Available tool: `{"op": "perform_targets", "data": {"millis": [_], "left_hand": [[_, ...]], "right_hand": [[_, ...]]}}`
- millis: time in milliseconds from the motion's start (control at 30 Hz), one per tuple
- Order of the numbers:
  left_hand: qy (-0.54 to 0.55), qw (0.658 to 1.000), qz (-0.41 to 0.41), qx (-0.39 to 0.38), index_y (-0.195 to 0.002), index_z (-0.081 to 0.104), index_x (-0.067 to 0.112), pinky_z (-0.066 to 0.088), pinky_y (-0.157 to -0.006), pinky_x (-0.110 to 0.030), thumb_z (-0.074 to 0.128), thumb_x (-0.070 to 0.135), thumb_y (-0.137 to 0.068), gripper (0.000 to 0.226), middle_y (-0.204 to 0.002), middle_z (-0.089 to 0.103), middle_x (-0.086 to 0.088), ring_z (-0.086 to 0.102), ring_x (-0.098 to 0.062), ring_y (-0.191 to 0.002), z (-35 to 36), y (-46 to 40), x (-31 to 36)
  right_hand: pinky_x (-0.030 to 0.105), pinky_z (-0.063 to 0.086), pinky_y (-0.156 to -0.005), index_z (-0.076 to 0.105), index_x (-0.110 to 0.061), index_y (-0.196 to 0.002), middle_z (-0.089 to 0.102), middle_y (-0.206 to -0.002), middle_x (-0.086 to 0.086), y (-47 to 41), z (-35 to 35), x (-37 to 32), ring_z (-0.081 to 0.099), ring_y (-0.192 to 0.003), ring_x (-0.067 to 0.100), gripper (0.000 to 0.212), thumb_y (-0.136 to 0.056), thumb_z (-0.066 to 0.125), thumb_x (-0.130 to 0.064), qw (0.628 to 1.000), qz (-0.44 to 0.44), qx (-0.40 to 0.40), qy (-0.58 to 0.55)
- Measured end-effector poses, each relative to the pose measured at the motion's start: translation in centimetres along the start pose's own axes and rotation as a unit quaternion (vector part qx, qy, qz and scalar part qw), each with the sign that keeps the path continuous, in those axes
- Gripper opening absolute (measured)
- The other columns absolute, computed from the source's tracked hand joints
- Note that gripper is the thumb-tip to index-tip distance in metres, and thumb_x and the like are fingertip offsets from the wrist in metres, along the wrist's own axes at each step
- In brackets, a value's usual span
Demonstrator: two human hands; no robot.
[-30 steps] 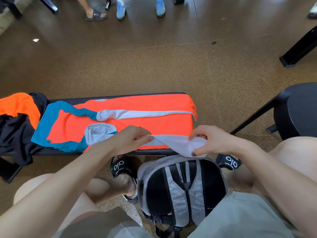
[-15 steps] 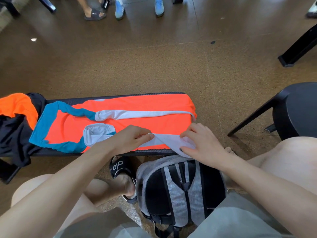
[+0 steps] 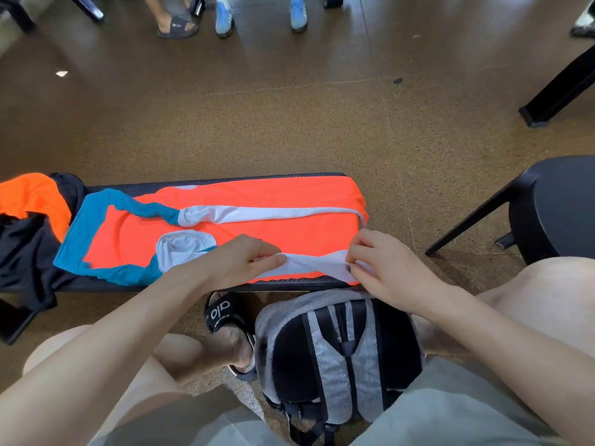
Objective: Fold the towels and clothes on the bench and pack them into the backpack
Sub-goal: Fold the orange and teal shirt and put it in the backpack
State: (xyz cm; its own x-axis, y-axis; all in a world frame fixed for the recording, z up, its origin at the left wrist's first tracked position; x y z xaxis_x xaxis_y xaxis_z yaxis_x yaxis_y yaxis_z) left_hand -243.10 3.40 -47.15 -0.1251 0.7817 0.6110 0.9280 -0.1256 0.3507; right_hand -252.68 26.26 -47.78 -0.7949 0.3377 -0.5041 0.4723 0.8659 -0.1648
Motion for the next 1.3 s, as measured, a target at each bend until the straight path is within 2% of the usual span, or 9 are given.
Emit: {"op": "perform_targets", "data": {"millis": [133, 267, 400, 533, 767, 867, 1033, 1167, 1300], "left_hand": [[-0.024, 1.0, 0.016, -0.005, -0.07, 0.034, 0.017, 0.026, -0.058, -0.032, 0.047, 0.042, -0.106, 0.045, -0.067, 0.028, 0.005, 0.027, -0.008, -0.062, 0.0, 0.3, -0.1], [-0.036, 0.999, 0.031, -0.013, -0.07, 0.034, 0.019, 0.027, -0.059, -0.033, 0.045, 0.045, -0.105, 0.045, -0.067, 0.029, 0.005, 0.028, -0.009, -0.062, 0.3, 0.4, 0.0], [-0.031, 0.999, 0.018, -0.009, -0.07, 0.035, 0.019, 0.025, -0.058, -0.032, 0.047, 0.041, -0.106, 0.044, -0.066, 0.028, 0.006, 0.027, -0.008, -0.061, 0.3, 0.4, -0.8], [-0.036, 0.999, -0.007, 0.004, -0.072, 0.042, 0.016, 0.027, -0.056, -0.031, 0.048, 0.039, -0.106, 0.042, -0.062, 0.031, 0.007, 0.029, -0.008, -0.057, 0.2, 0.0, -2.1], [-0.096, 0.99, -0.068, 0.078, -0.069, 0.04, 0.016, 0.03, -0.055, -0.036, 0.05, 0.039, -0.103, 0.042, -0.058, 0.039, 0.004, 0.036, -0.016, -0.057, 0.4, -1.8, -4.6], [-0.129, 0.982, -0.093, 0.103, -0.067, 0.036, 0.021, 0.027, -0.053, -0.034, 0.053, 0.043, -0.1, 0.043, -0.057, 0.042, 0.002, 0.04, -0.02, -0.057, 0.6, -1.9, -5.3], [-0.196, 0.965, -0.11, 0.133, -0.086, 0.054, 0.02, 0.031, -0.052, -0.031, 0.05, 0.053, -0.098, 0.035, -0.065, 0.058, 0.001, 0.054, -0.024, -0.065, 1.0, -1.5, -5.9], [-0.206, 0.961, -0.109, 0.151, -0.099, 0.05, 0.023, 0.042, -0.059, -0.036, 0.046, 0.053, -0.099, 0.03, -0.075, 0.063, 0.003, 0.058, -0.029, -0.072, 1.1, -0.9, -5.7], [-0.269, 0.94, -0.038, 0.205, -0.117, 0.055, 0.016, 0.047, -0.066, -0.042, 0.042, 0.048, -0.099, 0.038, -0.095, 0.063, -0.004, 0.062, -0.033, -0.081, 1.3, -0.1, -4.2]], "right_hand": [[0.04, 0.04, -0.07, 0.053, -0.015, -0.083, 0.055, -0.08, 0.0, 0.3, -0.7, -0.5, 0.052, -0.077, 0.023, 0.012, -0.094, 0.05, -0.019, 0.998, 0.048, 0.0, -0.031], [0.045, 0.034, -0.065, 0.035, -0.02, -0.086, 0.051, -0.07, 0.006, 0.4, 0.0, -0.1, 0.047, -0.072, 0.03, 0.02, -0.102, 0.046, -0.024, 0.996, 0.081, -0.033, -0.034], [0.042, 0.035, -0.062, 0.047, -0.015, -0.092, 0.044, -0.06, -0.004, 0.0, 0.1, 0.7, 0.043, -0.063, 0.024, 0.017, -0.102, 0.051, -0.028, 0.992, 0.113, -0.028, -0.054], [0.035, 0.035, -0.057, 0.055, -0.024, -0.092, 0.049, -0.059, 0.002, 0.0, 0.5, 2.6, 0.043, -0.056, 0.013, 0.013, -0.1, 0.056, -0.034, 0.982, 0.165, -0.024, -0.094], [0.036, 0.037, -0.059, 0.058, -0.025, -0.086, 0.051, -0.061, 0.003, -0.9, 1.6, 5.6, 0.046, -0.061, 0.02, 0.017, -0.095, 0.06, -0.039, 0.967, 0.243, -0.034, -0.063], [0.035, 0.037, -0.06, 0.056, -0.023, -0.078, 0.054, -0.064, 0.0, -1.2, 2.3, 7.1, 0.047, -0.063, 0.02, 0.024, -0.089, 0.066, -0.042, 0.952, 0.295, -0.023, -0.076], [0.027, 0.033, -0.051, 0.058, -0.014, -0.075, 0.051, -0.061, -0.004, -1.3, 3.0, 9.2, 0.044, -0.057, 0.015, 0.036, -0.088, 0.071, -0.045, 0.91, 0.391, 0.013, -0.139], [0.034, 0.03, -0.055, 0.05, -0.013, -0.071, 0.051, -0.063, 0.0, -0.8, 3.5, 9.8, 0.048, -0.067, 0.025, 0.047, -0.095, 0.057, -0.052, 0.883, 0.451, -0.012, -0.133], [0.035, 0.022, -0.054, 0.034, -0.021, -0.066, 0.035, -0.06, -0.004, 0.4, 4.5, 9.0, 0.035, -0.059, 0.019, 0.051, -0.095, 0.053, -0.059, 0.837, 0.486, -0.014, -0.251]]}}
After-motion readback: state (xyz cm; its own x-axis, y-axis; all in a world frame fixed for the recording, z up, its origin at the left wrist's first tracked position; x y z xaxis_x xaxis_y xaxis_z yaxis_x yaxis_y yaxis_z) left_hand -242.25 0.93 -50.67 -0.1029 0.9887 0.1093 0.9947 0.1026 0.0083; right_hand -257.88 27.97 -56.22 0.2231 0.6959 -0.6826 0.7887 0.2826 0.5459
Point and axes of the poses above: each hand's wrist, its own y-axis away from the middle knuckle, its own z-axis out of the palm, x = y × z, the point moved 5 cm from there along -y, towards the middle knuckle
